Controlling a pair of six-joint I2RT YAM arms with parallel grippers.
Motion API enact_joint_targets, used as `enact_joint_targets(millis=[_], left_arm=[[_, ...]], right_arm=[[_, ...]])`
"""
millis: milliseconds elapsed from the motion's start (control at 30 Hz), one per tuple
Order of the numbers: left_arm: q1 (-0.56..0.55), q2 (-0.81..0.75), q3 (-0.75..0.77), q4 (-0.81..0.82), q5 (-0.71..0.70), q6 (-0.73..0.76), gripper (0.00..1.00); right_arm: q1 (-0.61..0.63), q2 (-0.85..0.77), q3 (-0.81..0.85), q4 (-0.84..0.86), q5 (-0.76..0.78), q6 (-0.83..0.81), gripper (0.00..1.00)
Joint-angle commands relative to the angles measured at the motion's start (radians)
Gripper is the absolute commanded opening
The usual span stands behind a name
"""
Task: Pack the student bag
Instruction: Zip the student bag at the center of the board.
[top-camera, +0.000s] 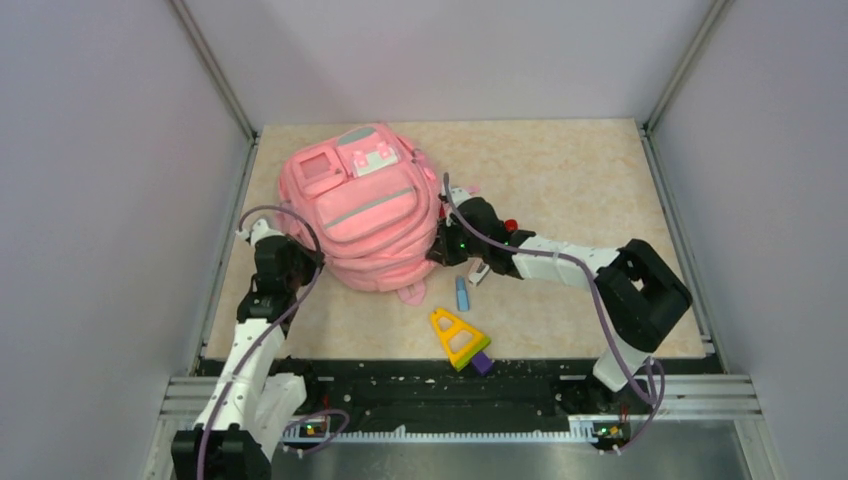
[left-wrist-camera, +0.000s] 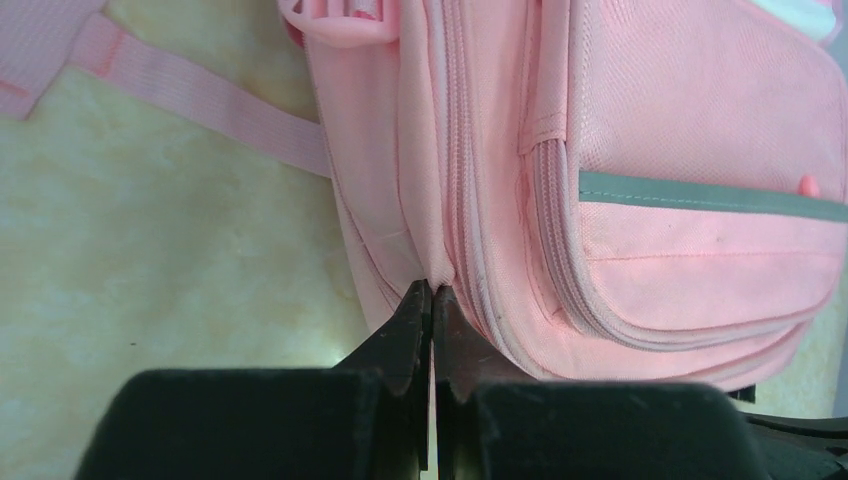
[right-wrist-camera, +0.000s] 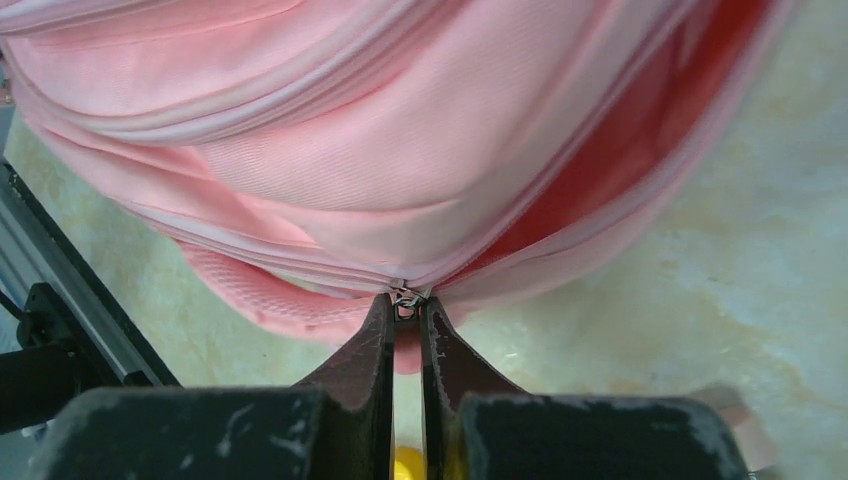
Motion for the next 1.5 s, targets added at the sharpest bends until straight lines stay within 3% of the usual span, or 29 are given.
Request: enact_joint_targets(millis=[0,133,233,267,333,400,500,600,833,967,1200,1467], left_arm=[[0.090,-0.052,0.072,-0.029,-0.166,0.067,0.00],[0.109,-0.082,0.101,-0.068,-0.187,0.101,0.00],[0.109,-0.105,0.155,-0.119,-0.197,0.210,0.00],[0.108,-0.112,0.174,-0.141,-0.191,0.231,0.07],[0.096,-0.126,0.203,-0.152,-0.145,0.258,0.33],[0.046,-0.121,0.235,-0.163,-0.164,0.292,0.54],[-0.123,-0.094,0.294,-0.193,-0.272,0.374,0.64],[-0.323,-0.052,0.345,-0.193,-0.348,0.475,0.66],[-0.613,0.099,0.334,-0.024,-0.065,0.623,0.65],[-0.777,0.256,0.344,-0.005,-0.116,0.710,0.65],[-0.877,0.390,0.367,0.013,-0.186,0.785,0.55],[-0.877,0.488,0.364,-0.002,-0.248,0.699,0.49]], right_arm=[[-0.111,0.014,0.022,0.001,-0.042,-0.093,0.00],[-0.187,0.079,0.080,0.000,-0.103,-0.137,0.00],[-0.217,0.107,0.115,-0.016,-0.163,-0.164,0.00],[-0.218,0.111,0.125,-0.026,-0.178,-0.179,0.00],[-0.218,0.110,0.131,-0.030,-0.219,-0.192,0.00],[-0.218,0.104,0.128,-0.022,-0.244,-0.190,0.00],[-0.218,0.100,0.128,-0.013,-0.271,-0.176,0.00],[-0.219,0.091,0.117,0.013,-0.304,-0.155,0.00],[-0.218,0.064,0.106,0.015,-0.339,-0.146,0.00],[-0.218,0.045,0.103,0.003,-0.335,-0.155,0.00],[-0.220,0.038,0.093,0.022,-0.351,-0.143,0.00],[-0.226,0.048,0.092,0.034,-0.370,-0.132,0.00]])
